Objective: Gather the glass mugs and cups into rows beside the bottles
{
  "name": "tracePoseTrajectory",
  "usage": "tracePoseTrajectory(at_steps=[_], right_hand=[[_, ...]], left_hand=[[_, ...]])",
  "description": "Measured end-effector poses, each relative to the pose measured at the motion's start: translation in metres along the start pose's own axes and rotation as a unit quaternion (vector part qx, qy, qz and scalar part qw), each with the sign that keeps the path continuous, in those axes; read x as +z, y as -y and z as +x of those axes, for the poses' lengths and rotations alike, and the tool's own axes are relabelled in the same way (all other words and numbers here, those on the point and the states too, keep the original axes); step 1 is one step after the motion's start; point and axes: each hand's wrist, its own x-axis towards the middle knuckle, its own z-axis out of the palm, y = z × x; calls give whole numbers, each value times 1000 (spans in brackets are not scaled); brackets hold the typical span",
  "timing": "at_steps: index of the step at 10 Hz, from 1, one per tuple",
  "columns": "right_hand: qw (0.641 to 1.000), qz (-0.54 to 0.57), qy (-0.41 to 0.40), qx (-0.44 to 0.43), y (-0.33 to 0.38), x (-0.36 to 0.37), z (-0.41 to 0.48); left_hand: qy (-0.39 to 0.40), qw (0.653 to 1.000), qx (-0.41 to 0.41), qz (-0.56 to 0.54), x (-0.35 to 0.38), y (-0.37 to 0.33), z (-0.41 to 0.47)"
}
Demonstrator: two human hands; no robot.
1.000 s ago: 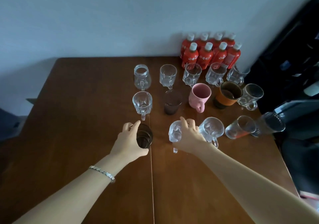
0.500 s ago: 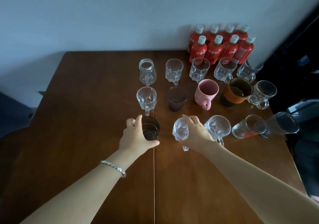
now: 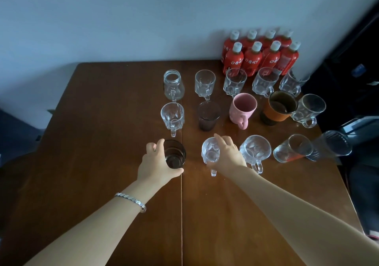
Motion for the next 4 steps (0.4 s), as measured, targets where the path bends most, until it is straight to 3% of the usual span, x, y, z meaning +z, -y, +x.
tracePoseTrajectory(at_steps=[4], right_hand=[[999, -40, -8, 21, 6, -21, -24]], left_hand=[[46, 995, 2, 90, -9, -13, -5]])
